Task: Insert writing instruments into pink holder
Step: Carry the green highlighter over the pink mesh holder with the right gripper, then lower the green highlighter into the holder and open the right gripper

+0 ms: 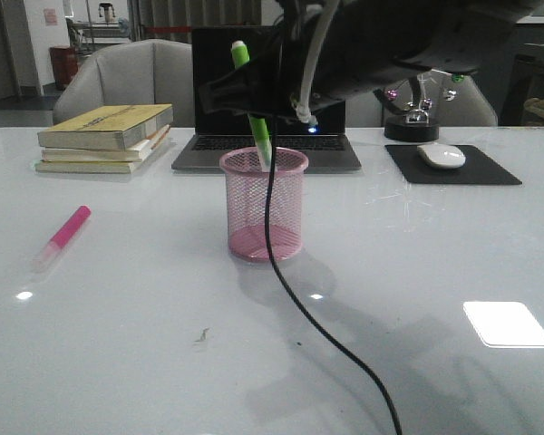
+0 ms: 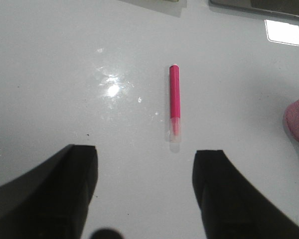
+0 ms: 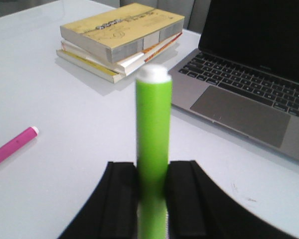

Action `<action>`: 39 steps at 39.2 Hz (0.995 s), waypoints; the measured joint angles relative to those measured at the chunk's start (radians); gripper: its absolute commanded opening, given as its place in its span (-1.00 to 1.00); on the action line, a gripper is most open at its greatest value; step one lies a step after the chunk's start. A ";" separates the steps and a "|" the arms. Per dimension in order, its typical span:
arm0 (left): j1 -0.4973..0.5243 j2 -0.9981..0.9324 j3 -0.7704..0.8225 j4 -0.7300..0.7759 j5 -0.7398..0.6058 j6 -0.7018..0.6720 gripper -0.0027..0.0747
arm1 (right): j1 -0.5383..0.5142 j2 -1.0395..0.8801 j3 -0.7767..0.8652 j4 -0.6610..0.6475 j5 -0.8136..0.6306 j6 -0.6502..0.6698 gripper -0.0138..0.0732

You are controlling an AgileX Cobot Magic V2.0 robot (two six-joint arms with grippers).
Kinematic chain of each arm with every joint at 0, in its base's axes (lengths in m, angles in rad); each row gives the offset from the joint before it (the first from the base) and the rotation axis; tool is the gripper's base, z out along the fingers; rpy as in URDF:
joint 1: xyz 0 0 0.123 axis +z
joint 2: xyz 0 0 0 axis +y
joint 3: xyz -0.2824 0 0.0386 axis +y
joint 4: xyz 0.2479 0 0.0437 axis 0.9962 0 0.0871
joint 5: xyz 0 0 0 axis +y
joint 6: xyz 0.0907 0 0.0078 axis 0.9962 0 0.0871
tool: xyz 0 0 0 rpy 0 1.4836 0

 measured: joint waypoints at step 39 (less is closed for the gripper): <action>0.000 0.000 0.000 0.000 0.000 0.000 0.30 | 0.000 -0.084 0.000 0.051 0.198 -0.002 0.25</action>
